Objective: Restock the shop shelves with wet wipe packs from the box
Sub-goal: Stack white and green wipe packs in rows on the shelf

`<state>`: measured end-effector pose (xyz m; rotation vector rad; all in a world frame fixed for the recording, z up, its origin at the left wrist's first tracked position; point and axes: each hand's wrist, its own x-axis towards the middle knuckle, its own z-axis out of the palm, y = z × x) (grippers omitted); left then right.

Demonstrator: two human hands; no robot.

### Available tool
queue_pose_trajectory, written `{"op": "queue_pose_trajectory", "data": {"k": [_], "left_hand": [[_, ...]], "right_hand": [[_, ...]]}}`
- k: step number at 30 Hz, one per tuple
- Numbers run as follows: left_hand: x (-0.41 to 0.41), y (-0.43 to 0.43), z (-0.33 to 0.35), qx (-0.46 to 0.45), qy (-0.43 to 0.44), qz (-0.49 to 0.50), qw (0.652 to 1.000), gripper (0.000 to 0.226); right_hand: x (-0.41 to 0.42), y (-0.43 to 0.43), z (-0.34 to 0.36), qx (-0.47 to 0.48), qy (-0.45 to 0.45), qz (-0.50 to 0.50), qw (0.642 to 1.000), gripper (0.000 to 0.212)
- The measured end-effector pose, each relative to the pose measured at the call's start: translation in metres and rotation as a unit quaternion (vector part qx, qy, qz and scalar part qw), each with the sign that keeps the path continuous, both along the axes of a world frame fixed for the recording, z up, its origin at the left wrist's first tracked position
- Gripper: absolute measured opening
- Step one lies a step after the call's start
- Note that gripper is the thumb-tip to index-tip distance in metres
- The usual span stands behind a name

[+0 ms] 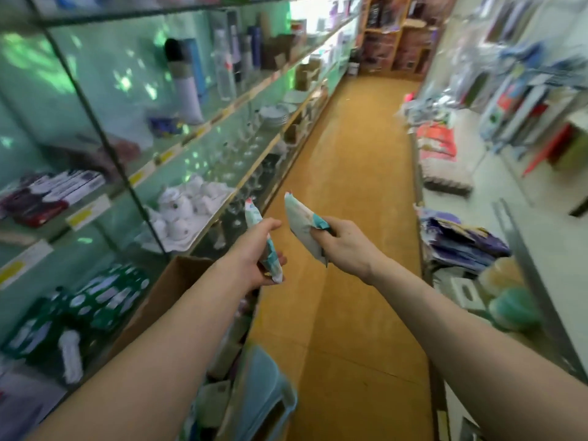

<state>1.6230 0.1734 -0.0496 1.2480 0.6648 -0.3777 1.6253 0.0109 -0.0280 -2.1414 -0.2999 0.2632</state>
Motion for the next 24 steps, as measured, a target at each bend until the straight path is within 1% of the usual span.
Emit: {"op": "queue_pose_trajectory", "data": {"k": [2,4,8,11,13,18,21,24], "left_hand": [[0.005,-0.033,0.018,0.009,-0.013,-0.040,0.999,0.051],[0.010,-0.068,0.036,0.012,-0.027,-0.076,0.997,0.043],[0.016,-0.147,0.067,0.006,-0.052,-0.148,0.988,0.044],[0.019,-0.208,0.088,0.007,-0.070,-0.198,0.978,0.044],[0.020,-0.250,0.100,0.007,-0.082,-0.225,0.971,0.043],[0.014,-0.356,0.128,0.003,-0.115,-0.312,0.943,0.037],[0.002,-0.413,0.142,-0.015,-0.118,-0.369,0.922,0.026],[-0.011,-0.468,0.150,-0.016,-0.125,-0.421,0.898,0.028]], "right_hand": [[-0.007,-0.031,0.015,0.005,-0.009,-0.038,0.999,0.021],[-0.014,-0.064,0.029,0.004,-0.021,-0.075,0.997,0.026],[-0.028,-0.138,0.056,0.005,-0.053,-0.138,0.989,0.022],[-0.041,-0.195,0.077,-0.011,-0.077,-0.199,0.977,0.024],[-0.050,-0.234,0.088,-0.014,-0.084,-0.236,0.968,0.022],[-0.077,-0.326,0.113,-0.023,-0.116,-0.321,0.940,0.023],[-0.097,-0.372,0.122,-0.024,-0.119,-0.365,0.923,0.021],[-0.120,-0.413,0.128,-0.037,-0.120,-0.416,0.901,0.024]]}}
